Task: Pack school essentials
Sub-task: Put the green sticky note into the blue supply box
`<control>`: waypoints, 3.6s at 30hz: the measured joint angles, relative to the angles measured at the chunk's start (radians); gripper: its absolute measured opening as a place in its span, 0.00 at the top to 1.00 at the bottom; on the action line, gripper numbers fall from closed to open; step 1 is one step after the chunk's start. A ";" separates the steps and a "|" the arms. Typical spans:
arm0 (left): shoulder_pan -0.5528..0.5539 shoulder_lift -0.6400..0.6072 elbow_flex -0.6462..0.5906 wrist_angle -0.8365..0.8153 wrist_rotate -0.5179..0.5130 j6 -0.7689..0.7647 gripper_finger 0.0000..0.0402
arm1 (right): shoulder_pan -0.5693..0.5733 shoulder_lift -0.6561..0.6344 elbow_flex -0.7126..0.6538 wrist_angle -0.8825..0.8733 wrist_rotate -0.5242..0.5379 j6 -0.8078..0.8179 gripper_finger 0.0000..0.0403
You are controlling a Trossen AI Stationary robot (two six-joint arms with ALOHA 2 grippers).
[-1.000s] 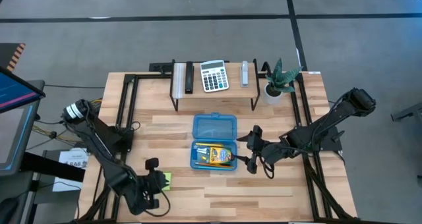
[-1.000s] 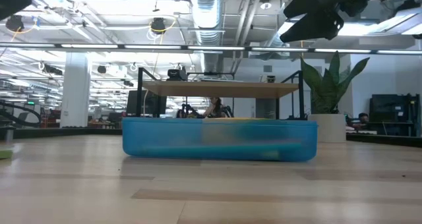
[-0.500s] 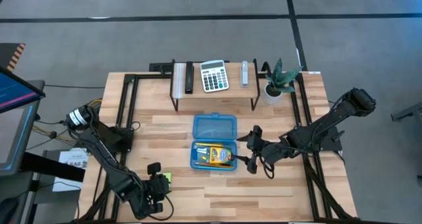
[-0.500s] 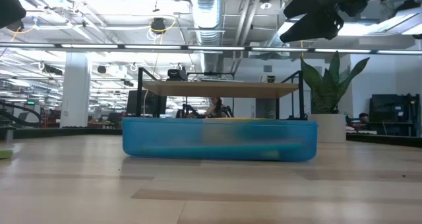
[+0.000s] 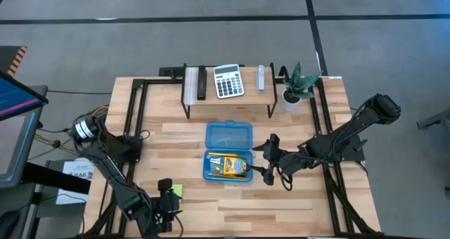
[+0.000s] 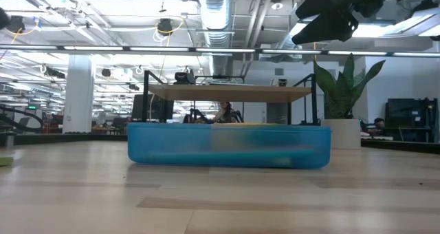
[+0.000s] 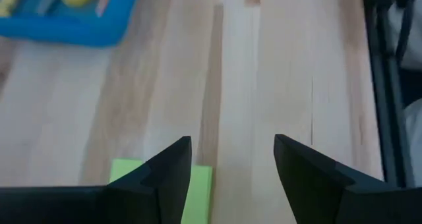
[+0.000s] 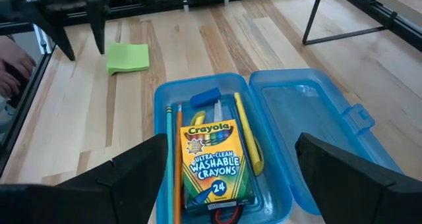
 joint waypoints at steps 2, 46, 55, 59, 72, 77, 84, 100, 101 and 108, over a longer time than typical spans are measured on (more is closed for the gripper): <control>0.000 0.034 0.000 -0.002 0.029 0.000 0.50 | 0.000 0.000 0.000 0.000 0.000 0.000 0.11; 0.017 0.103 -0.002 -0.134 0.110 -0.037 0.72 | -0.011 0.000 0.000 0.000 0.001 0.001 0.11; 0.017 0.103 -0.002 -0.134 0.111 -0.036 0.80 | -0.011 0.000 0.000 0.001 0.001 0.001 0.11; 0.017 0.103 -0.002 -0.135 0.111 -0.034 0.85 | -0.011 0.000 0.000 0.001 0.001 0.001 0.11; 0.039 0.103 -0.002 -0.144 0.128 -0.010 1.00 | -0.011 0.000 0.000 0.001 0.001 0.001 0.11; 0.045 0.103 -0.002 -0.145 0.127 -0.007 1.00 | -0.011 0.000 0.000 0.001 0.001 0.000 0.11; 0.046 0.102 0.027 -0.167 0.138 0.032 0.95 | -0.011 0.000 0.000 0.001 0.001 0.000 0.11; 0.046 0.133 0.037 -0.214 0.153 -0.019 0.40 | -0.011 0.000 0.000 0.000 0.001 0.001 0.11; 0.048 0.147 0.035 -0.212 0.161 -0.025 0.38 | -0.011 0.000 0.000 0.001 0.001 0.001 0.11; 0.048 0.198 0.040 -0.219 0.157 -0.033 0.32 | -0.011 0.000 0.000 0.001 0.001 0.001 0.11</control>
